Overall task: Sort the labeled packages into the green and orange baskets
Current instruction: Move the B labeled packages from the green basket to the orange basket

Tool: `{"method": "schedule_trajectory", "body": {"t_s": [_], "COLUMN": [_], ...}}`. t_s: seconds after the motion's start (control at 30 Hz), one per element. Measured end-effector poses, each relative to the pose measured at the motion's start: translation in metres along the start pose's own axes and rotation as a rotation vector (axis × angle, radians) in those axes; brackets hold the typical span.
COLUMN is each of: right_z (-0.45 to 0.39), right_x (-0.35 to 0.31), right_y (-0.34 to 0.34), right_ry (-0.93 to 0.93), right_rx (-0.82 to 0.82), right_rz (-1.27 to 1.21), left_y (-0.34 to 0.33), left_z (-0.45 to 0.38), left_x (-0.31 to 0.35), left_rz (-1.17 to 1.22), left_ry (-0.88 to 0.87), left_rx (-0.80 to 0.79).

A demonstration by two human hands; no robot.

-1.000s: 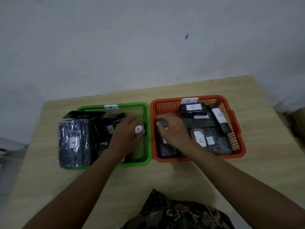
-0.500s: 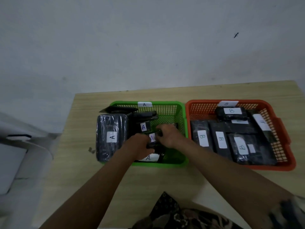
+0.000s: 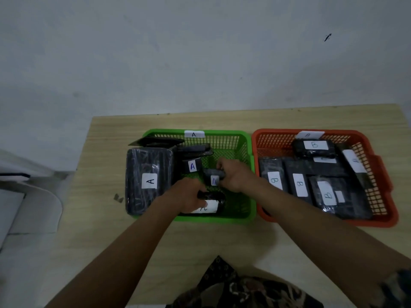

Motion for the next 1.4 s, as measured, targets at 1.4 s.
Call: {"method": "schedule_trajectory", "body": {"t_s": [1.4], "right_z": [0.037], "right_x": [0.002], "right_y": [-0.012], "right_ry": [0.289], "right_rx": [-0.197], "right_rz": [0.378], "left_y": [-0.001], "left_z": [-0.022], "left_x": [-0.005], "left_rz": [-0.088], "left_ry": [0.041], "left_rx": [-0.026]}}
Point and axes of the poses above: each hand's wrist, its own z-axis away from the middle knuckle, its own y-axis out of the back of the hand, x = y × z, the point moved 3 cm from there along -z, towards the middle knuckle, and after that the axes turned 1 degree about y, right-handed, at the moved point
